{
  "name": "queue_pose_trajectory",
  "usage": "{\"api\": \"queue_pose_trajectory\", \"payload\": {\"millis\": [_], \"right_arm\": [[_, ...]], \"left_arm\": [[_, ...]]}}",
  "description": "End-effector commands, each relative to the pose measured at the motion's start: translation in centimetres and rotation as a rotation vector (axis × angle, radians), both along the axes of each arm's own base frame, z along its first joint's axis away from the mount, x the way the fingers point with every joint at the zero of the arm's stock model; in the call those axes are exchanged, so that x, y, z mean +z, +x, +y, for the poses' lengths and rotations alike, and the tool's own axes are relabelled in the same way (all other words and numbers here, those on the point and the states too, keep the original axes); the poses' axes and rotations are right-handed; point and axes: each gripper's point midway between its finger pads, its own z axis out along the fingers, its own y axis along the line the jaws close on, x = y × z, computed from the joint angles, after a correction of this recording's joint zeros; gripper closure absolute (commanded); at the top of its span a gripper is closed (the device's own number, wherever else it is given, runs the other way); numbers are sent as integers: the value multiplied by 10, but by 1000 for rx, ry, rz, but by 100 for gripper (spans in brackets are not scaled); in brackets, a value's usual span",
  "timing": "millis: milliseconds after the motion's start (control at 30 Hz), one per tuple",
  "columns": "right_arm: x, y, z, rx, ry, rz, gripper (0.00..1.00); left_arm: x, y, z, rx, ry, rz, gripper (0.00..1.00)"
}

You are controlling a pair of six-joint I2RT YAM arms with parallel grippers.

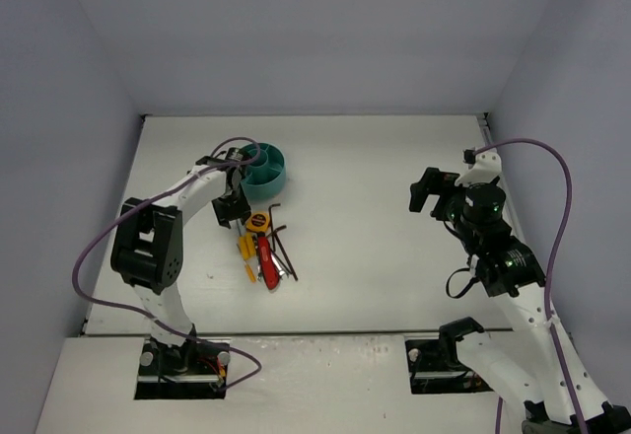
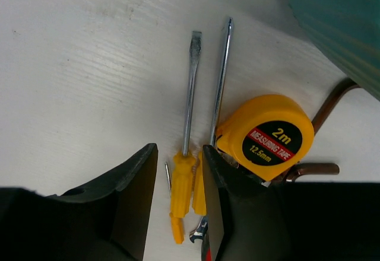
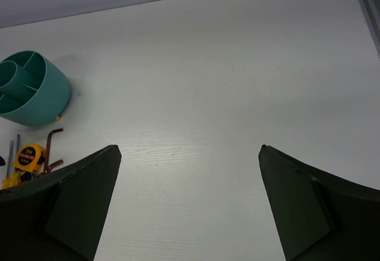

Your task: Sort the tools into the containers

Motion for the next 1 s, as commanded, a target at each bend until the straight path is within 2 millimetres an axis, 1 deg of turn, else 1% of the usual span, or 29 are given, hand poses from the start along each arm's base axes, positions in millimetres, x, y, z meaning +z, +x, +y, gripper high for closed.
{"api": "queue_pose_trajectory", "payload": {"millis": [0,100,233,400,467,567,700,767,867,933,967], "right_arm": [[12,1,-1,-8,1,-48,0],[12,0,-2,-8,1,-49,0],[11,-2,-3,-9,-1,-48,0],[11,-3,-4,-14,-5,-50,0],[11,-3,-5,-16,-6,-51,0],[11,-4,-5,-14,-10,-53,0],[11,-3,-6,-18,-12,-51,0],[12,-3,-6,-20,-13,-54,0],[14,-3,-6,-18,-13,-54,0],[16,-2,-5,-17,-12,-56,0],[17,-2,-5,-14,-10,-59,0]], "left_arm": [[7,19,3,42,9,-69,70],[-2,20,5,45,20,-54,73],[-12,25,6,42,20,-51,74],[-30,23,8,52,28,-15,81],[-32,24,8,58,28,-19,86],[-31,24,8,59,25,-26,99],[-7,25,11,58,23,-90,100],[12,28,15,46,38,-146,100],[61,38,23,-9,66,-275,100],[101,47,31,-17,97,-385,100],[114,50,35,-28,125,-422,100]]}}
